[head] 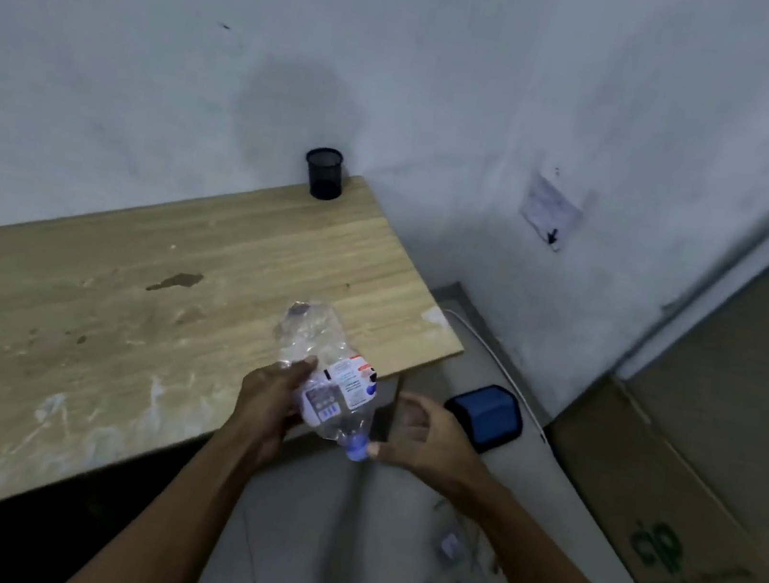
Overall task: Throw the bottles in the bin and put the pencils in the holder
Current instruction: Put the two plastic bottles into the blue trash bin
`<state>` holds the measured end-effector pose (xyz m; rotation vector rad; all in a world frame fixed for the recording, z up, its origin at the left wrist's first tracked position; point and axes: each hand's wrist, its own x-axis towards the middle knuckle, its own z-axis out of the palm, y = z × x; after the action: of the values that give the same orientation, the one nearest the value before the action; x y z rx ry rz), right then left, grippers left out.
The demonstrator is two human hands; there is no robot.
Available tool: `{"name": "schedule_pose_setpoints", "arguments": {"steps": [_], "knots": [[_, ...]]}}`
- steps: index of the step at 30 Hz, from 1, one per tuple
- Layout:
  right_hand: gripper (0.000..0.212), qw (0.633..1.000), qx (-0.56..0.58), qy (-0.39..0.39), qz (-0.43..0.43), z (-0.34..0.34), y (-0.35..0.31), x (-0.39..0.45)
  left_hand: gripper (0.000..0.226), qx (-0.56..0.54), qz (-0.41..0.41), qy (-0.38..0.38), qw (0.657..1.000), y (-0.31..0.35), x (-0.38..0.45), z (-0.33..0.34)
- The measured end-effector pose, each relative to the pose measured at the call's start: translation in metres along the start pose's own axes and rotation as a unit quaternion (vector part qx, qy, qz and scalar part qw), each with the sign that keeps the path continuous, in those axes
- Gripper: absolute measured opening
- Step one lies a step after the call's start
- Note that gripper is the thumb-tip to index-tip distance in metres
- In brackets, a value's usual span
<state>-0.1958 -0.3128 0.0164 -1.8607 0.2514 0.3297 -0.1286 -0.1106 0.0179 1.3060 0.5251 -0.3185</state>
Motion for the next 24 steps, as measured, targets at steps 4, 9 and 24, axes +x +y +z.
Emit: {"name": "schedule_pose_setpoints", "arguments": {"steps": [4, 9, 24], "knots": [[0.052, 0.996, 0.000, 0.055, 0.076, -0.046, 0.052, -0.068, 0.009, -0.007, -0.015, -0.020, 1.000, -0.044, -0.042, 0.026], [0.038, 0.986, 0.019, 0.105, 0.127, -0.104, 0.103, -0.118, 0.008, -0.002, -0.036, -0.035, 0.999, -0.086, -0.078, 0.079], [0.027, 0.985, 0.024, 0.050, 0.166, -0.306, 0.204, -0.116, 0.007, 0.010, -0.061, 0.058, 0.996, -0.173, -0.121, 0.290]]}}
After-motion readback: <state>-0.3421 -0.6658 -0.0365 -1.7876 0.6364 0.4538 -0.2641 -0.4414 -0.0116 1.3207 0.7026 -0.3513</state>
